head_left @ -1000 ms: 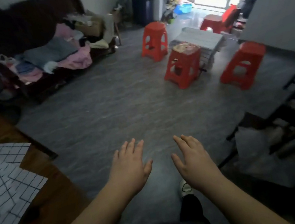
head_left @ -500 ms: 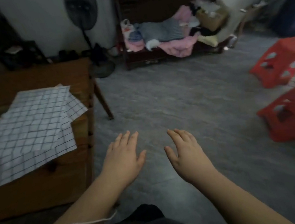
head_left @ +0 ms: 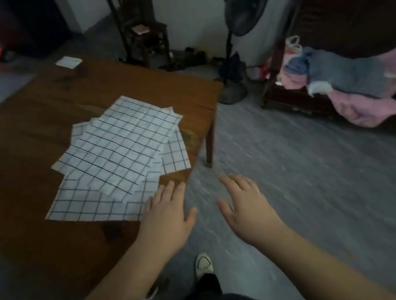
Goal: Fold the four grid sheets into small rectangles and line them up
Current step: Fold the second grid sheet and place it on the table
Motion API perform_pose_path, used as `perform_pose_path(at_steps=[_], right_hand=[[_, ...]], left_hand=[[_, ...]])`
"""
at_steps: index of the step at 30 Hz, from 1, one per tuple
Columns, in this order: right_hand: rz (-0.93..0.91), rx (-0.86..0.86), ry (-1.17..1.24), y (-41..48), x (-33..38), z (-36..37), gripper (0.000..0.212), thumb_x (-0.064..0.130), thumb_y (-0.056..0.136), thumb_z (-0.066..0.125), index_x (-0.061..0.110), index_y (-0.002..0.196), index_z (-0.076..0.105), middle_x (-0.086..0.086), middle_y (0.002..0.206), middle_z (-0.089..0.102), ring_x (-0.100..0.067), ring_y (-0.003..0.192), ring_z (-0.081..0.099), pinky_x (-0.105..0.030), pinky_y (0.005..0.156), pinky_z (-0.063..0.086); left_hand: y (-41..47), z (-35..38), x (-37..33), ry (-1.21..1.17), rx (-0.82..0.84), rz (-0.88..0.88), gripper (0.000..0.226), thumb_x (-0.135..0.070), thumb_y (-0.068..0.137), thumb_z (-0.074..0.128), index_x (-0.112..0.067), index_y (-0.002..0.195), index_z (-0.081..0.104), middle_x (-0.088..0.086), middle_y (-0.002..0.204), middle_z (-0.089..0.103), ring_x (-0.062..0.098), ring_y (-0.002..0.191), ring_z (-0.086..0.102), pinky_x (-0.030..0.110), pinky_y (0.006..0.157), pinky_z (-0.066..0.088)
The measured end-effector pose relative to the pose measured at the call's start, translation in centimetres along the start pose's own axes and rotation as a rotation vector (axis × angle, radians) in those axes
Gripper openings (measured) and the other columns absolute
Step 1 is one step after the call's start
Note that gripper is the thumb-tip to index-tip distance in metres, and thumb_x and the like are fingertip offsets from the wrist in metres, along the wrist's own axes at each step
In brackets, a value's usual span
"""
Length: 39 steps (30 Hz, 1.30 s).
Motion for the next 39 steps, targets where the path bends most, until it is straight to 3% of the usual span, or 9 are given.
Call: perform_pose_path(at_steps=[9,15,22,27,31,35,39], right_hand=[[-0.241,0.128,-0.018,17.2,3.8,0.7,0.057,0.044,0.103,0.043,0.022,0.154,0.034,0.002,0.157,0.038,-0.018,0.147,0.027,-0.04,0.121,0.029],[-0.388,0.279,-0.027,28.1,4.1,3.5,0.058,0.045,0.102,0.045,0.021,0.154,0.036,0.0,0.155,0.041,-0.018,0.145,0.03,-0.039,0.12,0.031],[-0.49,0.501,-0.074,39.0,2.7,7.1,0.053,0.039,0.102,0.046,0.021,0.151,0.036,-0.001,0.153,0.041,-0.017,0.14,0.035,-0.035,0.114,0.035],[-0.585,0.641,-0.173,42.7,3.2,9.6,0.058,0.039,0.103,0.043,0.018,0.154,0.028,-0.004,0.159,0.03,-0.021,0.146,0.027,-0.04,0.118,0.029],[-0.695,0.686,-0.238,43.7,3.4,11.6,0.056,0.037,0.1,0.035,0.01,0.149,0.033,-0.008,0.15,0.036,-0.025,0.137,0.036,-0.042,0.115,0.038],[-0.725,0.716,-0.404,44.4,3.0,12.6,0.067,0.043,0.103,0.033,0.011,0.159,0.016,-0.009,0.165,0.021,-0.024,0.151,0.02,-0.042,0.124,0.023],[-0.744,0.699,-0.506,45.5,2.5,13.2,0.066,0.047,0.103,0.031,0.019,0.16,0.016,-0.003,0.168,0.018,-0.02,0.154,0.016,-0.046,0.124,0.019]], left_hand=[[9.7,-2.1,5.7,-0.086,-0.026,-0.263,0.065,-0.051,0.101,0.038,-0.028,0.158,0.016,0.001,0.167,0.017,0.021,0.153,0.011,0.043,0.124,0.015],[15.3,-1.1,8.6,-0.145,-0.04,-0.481,0.066,-0.049,0.102,0.038,-0.027,0.159,0.011,0.0,0.168,0.011,0.021,0.154,0.007,0.042,0.123,0.012],[22.3,2.0,10.6,-0.178,-0.02,-0.787,0.063,-0.041,0.103,0.041,-0.024,0.158,0.016,0.0,0.167,0.016,0.021,0.153,0.013,0.04,0.122,0.017],[25.0,2.6,11.3,-0.141,-0.016,-0.939,0.06,-0.036,0.102,0.044,-0.018,0.156,0.024,0.003,0.162,0.027,0.021,0.149,0.023,0.037,0.121,0.02],[26.1,3.5,12.9,-0.183,-0.04,-1.038,0.061,-0.033,0.101,0.045,-0.016,0.156,0.026,0.006,0.163,0.025,0.023,0.15,0.021,0.038,0.123,0.019],[25.4,5.3,15.3,-0.232,-0.024,-1.095,0.062,-0.032,0.103,0.04,-0.012,0.157,0.021,0.007,0.164,0.023,0.024,0.152,0.016,0.037,0.124,0.015],[24.0,6.6,16.3,-0.249,-0.015,-1.089,0.061,-0.033,0.102,0.041,-0.015,0.158,0.023,0.005,0.164,0.023,0.023,0.152,0.016,0.039,0.123,0.019]])
Point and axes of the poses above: each hand's wrist, its own y-axis towards the middle knuckle, its own z-axis out of the palm, x = y × z, the point moved 1 cm from there along y, towards the middle knuckle
